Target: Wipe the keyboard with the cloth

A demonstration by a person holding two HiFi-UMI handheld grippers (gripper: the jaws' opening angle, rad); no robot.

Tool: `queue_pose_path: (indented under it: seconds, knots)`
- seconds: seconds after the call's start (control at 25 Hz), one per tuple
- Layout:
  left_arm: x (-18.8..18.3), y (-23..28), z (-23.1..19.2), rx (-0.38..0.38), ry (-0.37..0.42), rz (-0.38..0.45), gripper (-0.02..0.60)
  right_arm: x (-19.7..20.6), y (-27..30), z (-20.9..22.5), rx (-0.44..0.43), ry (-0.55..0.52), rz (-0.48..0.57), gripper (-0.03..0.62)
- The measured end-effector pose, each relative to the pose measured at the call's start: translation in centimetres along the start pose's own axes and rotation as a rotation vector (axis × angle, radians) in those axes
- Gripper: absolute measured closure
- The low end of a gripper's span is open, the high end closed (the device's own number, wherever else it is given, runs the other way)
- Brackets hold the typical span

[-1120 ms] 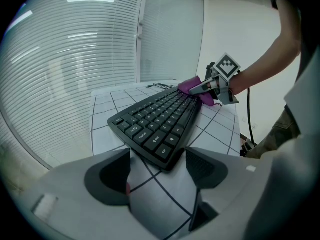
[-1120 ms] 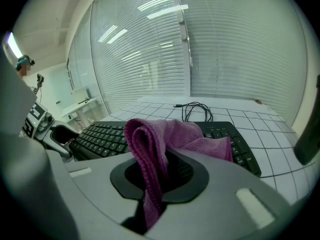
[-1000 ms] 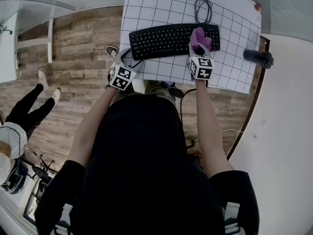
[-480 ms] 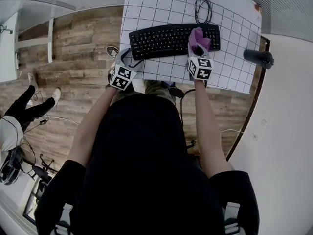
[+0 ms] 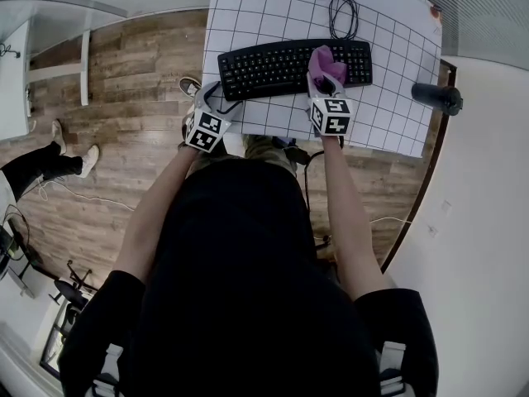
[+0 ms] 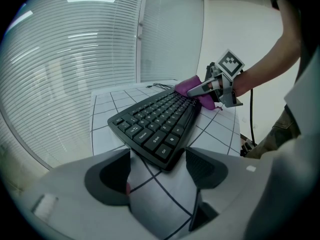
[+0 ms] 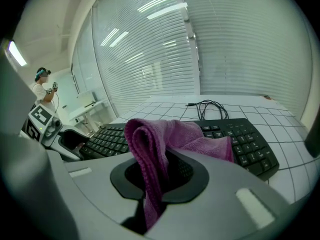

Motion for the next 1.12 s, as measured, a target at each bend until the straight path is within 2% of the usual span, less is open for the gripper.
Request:
queue_pose_path:
  seconds: [0.6,1.12]
  knots:
    - [-0.1,-0.1,0.0,-0.002,-0.002,0.009,0.255,-0.2,0.8,-3.1,-0.073,-0.003,-0.004,0.533]
    - [-0.1,-0.1,0.1,-0.001,-0.002,0.010,0.255,-0.5,1.9,-7.2,-0.177,-0.064,-0.033,0.533]
Point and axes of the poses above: the fingertips, and each gripper's own axes: y forward along the fingers, z to its right, x out of its underside, the point moved 6 cm from there along -y, backward along the fingers, and after that the axes turned 1 degree about -z, right-handed, at the moved point
